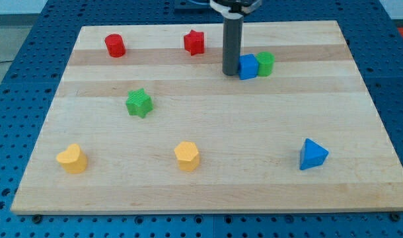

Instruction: Place the blue cube and the green circle vertical to the blue triangle

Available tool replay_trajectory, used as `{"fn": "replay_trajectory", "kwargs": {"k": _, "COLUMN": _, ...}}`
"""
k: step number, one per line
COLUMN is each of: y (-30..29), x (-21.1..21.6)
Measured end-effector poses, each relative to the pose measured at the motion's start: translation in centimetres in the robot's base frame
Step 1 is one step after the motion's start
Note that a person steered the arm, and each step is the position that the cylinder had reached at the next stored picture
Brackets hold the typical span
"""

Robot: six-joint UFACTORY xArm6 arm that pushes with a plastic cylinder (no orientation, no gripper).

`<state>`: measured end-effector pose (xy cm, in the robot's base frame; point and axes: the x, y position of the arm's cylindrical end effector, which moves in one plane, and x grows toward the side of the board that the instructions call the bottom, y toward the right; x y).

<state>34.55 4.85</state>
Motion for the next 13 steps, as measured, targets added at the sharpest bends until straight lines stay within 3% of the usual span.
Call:
{"fn": "replay_trajectory", "kwargs": {"k": 1, "y": 2.2, "x": 0.6}}
{"fn": "replay_trajectory", "kwargs": {"k": 3, "y": -1.7, "x": -4.3}}
{"fn": "replay_trajectory", "kwargs": {"k": 5, "y": 3.7, "x": 1.1}}
{"fn": "replay_trajectory", "kwargs": {"k": 6, "y": 4.5, "x": 1.8}}
{"fn": "replay_trajectory", "kwargs": {"k": 7, "y": 2.3, "x": -0.1}}
{"fn": "replay_trajectory", "kwargs": {"k": 9, "y": 8.0, "x": -1.7}}
{"fn": "replay_trajectory", "kwargs": {"k": 11, "y": 11.9, "x": 1.7}}
{"fn": "replay_trajectory", "kwargs": {"k": 13, "y": 17.1, "x": 0.7}}
